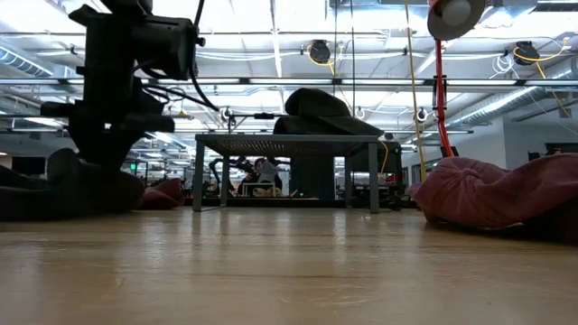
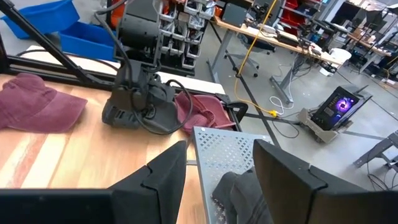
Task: Pick & Place hat
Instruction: Stack the right black cap on the black cap on the shelf
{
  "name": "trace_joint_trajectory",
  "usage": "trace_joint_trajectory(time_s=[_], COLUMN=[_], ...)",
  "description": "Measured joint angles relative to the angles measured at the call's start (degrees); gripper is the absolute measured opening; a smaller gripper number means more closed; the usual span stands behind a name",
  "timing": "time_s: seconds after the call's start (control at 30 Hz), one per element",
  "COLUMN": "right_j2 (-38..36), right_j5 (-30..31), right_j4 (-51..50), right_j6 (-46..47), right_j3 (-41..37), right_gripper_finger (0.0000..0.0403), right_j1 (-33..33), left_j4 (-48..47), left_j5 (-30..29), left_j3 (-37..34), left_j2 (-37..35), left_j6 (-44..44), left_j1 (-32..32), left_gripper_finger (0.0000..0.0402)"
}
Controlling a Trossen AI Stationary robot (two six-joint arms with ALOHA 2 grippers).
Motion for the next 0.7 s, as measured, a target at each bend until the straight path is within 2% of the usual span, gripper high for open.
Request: trace_joint_trajectory(time_s=[0.2, 0.4, 0.7], right_j2=[-0.02, -0.02, -0.02], right_j5=[0.0, 0.0, 0.0], right_j4=[0.26, 0.28, 0.28], right_j6=[0.02, 0.04, 0.07], right_j3=[0.0, 0.0, 0.0], right_gripper_finger=[0.018, 0.018, 0.018], right_j1=[0.0, 0.0, 0.0], left_j4=[0.17, -0.09, -0.5], left_j5=[0.65, 3.01, 10.47], left_j3=[0.09, 0.74, 9.81], left_j2=[-0.04, -0.03, -3.39], left_j6=[3.49, 4.25, 13.68], left_j1=[1.74, 2.9, 2.94], left_gripper_finger=[0.0014, 0.0021, 0.0009])
